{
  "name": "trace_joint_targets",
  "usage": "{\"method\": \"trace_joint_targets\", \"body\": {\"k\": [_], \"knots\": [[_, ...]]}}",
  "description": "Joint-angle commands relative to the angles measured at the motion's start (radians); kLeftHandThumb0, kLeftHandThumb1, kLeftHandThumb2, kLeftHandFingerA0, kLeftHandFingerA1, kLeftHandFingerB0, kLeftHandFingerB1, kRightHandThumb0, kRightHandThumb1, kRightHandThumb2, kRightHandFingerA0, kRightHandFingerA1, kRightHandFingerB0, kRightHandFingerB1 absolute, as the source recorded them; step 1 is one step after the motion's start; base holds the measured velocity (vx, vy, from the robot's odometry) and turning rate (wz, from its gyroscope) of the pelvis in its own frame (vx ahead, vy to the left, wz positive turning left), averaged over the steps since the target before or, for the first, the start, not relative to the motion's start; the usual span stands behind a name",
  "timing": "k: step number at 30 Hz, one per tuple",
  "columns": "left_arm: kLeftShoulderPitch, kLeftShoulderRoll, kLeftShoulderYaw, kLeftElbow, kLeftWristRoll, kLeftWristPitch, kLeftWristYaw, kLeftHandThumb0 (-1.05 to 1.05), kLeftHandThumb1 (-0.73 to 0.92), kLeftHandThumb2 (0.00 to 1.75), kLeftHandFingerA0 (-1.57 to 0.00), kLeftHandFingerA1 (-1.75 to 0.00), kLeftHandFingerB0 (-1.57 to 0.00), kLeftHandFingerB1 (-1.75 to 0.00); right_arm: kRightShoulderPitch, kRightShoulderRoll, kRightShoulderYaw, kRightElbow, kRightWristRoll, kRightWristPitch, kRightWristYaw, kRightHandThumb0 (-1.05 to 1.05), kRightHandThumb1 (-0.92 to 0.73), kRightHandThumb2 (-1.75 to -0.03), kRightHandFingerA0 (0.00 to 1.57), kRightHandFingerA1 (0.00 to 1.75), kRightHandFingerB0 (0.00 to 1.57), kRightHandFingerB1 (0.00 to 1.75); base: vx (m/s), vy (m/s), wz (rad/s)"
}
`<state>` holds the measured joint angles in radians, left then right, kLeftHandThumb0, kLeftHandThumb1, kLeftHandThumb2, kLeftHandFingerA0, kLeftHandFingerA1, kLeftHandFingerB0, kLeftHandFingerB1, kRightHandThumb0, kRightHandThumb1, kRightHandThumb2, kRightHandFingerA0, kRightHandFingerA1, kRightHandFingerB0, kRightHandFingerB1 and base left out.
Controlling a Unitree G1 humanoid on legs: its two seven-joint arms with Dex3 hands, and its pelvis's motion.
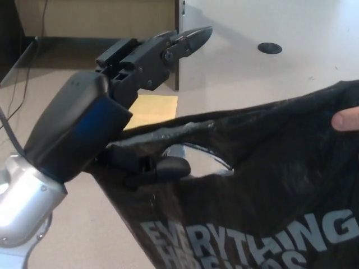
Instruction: A person is holding a plastic bag and the robot extends its left hand to grab the bag by hooking its thumb into the holes at the top and brings its hand down by its side. Then it extends its arm again to hand the plastic bag back to the person.
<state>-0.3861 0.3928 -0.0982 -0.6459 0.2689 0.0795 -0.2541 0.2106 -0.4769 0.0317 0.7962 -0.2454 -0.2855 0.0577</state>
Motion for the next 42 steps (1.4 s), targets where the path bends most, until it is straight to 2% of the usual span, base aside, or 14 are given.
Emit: {"method": "trace_joint_targets", "body": {"k": [1, 17, 19, 20, 23, 28, 29, 30, 31, 32, 37, 39, 40, 42], "knots": [[-0.036, -0.032, -0.018, 0.044, 0.127, 0.012, 0.064, -0.69, 0.42, 0.67, -0.08, -0.35, -0.15, -0.22, 0.005, -0.011, 0.001, 0.009, -0.007, -0.005, -0.015, -0.4, -0.69, -0.62, 0.72, 0.47, 0.29, 0.31, 0.0, 0.0, 0.0], [-0.028, -0.087, -0.115, 0.104, 0.22, 0.017, 0.036, -0.59, 0.39, 0.68, -0.1, -0.38, -0.07, -0.27, -0.007, -0.008, 0.004, 0.023, -0.007, -0.021, -0.013, -0.48, -0.57, -0.78, 0.69, 0.57, 0.26, 0.41, 0.0, 0.0, 0.0], [-0.026, -0.088, -0.12, 0.113, 0.223, 0.016, 0.035, -0.59, 0.39, 0.67, -0.1, -0.38, -0.06, -0.27, -0.009, -0.008, 0.005, 0.023, -0.009, -0.021, -0.015, -0.4, -0.69, -0.63, 0.81, 0.49, 0.3, 0.32, 0.0, 0.0, 0.0], [-0.027, -0.086, -0.126, 0.125, 0.225, 0.012, 0.034, -0.6, 0.39, 0.65, -0.11, -0.37, -0.08, -0.28, -0.013, -0.008, 0.005, 0.027, -0.009, -0.024, -0.018, -0.49, -0.56, -0.78, 0.75, 0.59, 0.26, 0.41, 0.0, 0.0, 0.0], [-0.028, -0.079, -0.135, 0.132, 0.234, 0.035, 0.006, -0.67, 0.43, 0.69, -0.09, -0.37, -0.14, -0.17, -0.011, -0.002, 0.003, 0.017, -0.008, -0.007, -0.021, -0.39, -0.69, -0.61, 0.78, 0.47, 0.31, 0.31, 0.0, 0.0, 0.0], [-0.029, -0.087, -0.146, 0.165, 0.27, 0.01, 0.034, -0.31, 0.23, 0.83, -0.01, -0.49, 0.0, -0.47, -0.011, 0.002, 0.001, 0.012, -0.002, -0.004, -0.014, -0.39, -0.69, -0.61, 0.74, 0.46, 0.31, 0.31, 0.0, 0.0, 0.0], [-0.026, -0.102, -0.15, 0.19, 0.3, -0.022, 0.092, -0.52, 0.49, 0.55, -0.22, -0.33, -0.16, -0.27, -0.014, 0.001, 0.004, 0.019, -0.008, -0.006, -0.02, -0.47, -0.56, -0.77, 0.69, 0.57, 0.26, 0.41, 0.0, 0.0, 0.0], [-0.024, -0.118, -0.148, 0.221, 0.309, -0.076, 0.157, -0.26, 0.33, 0.89, -0.12, -0.52, -0.09, -0.5, -0.017, 0.003, 0.001, 0.027, -0.001, -0.01, -0.013, -0.39, -0.69, -0.62, 0.74, 0.47, 0.29, 0.31, 0.0, 0.0, 0.0], [-0.027, -0.126, -0.147, 0.242, 0.322, -0.103, 0.196, -0.46, 0.54, 0.57, -0.31, -0.36, -0.26, -0.3, -0.018, 0.004, 0.001, 0.027, 0.001, -0.011, -0.01, -0.39, -0.69, -0.62, 0.75, 0.47, 0.29, 0.31, 0.0, 0.0, 0.0], [-0.03, -0.133, -0.147, 0.261, 0.339, -0.12, 0.227, -0.44, 0.58, 0.58, -0.33, -0.35, -0.28, -0.3, -0.02, 0.003, 0.003, 0.029, -0.001, -0.014, -0.012, -0.46, -0.56, -0.77, 0.69, 0.57, 0.26, 0.41, 0.0, 0.0, 0.0], [-0.045, -0.173, -0.145, 0.33, 0.398, -0.166, 0.359, -0.47, 0.42, 0.79, -0.33, -0.51, -0.24, -0.44, -0.02, -0.003, 0.011, 0.024, -0.017, -0.008, -0.021, -0.4, -0.7, -0.62, 0.79, 0.48, 0.29, 0.31, 0.0, 0.0, 0.0], [-0.053, -0.192, -0.146, 0.355, 0.41, -0.179, 0.399, -0.41, 0.59, 0.58, -0.38, -0.36, -0.38, -0.32, -0.018, -0.004, 0.008, 0.016, -0.01, 0.0, -0.009, -0.39, -0.7, -0.61, 0.75, 0.46, 0.3, 0.3, 0.0, 0.0, 0.0], [-0.058, -0.206, -0.148, 0.376, 0.421, -0.19, 0.435, -0.49, 0.46, 0.81, -0.36, -0.5, -0.33, -0.46, -0.017, -0.003, 0.007, 0.013, -0.009, -0.002, -0.009, -0.39, -0.7, -0.61, 0.75, 0.45, 0.3, 0.31, 0.0, 0.0, 0.0], [-0.066, -0.224, -0.148, 0.402, 0.424, -0.208, 0.47, -0.49, 0.48, 0.82, -0.4, -0.52, -0.33, -0.46, -0.022, -0.002, 0.009, 0.02, -0.011, -0.002, -0.01, -0.39, -0.7, -0.61, 0.75, 0.45, 0.3, 0.31, 0.0, 0.0, 0.0]]}}
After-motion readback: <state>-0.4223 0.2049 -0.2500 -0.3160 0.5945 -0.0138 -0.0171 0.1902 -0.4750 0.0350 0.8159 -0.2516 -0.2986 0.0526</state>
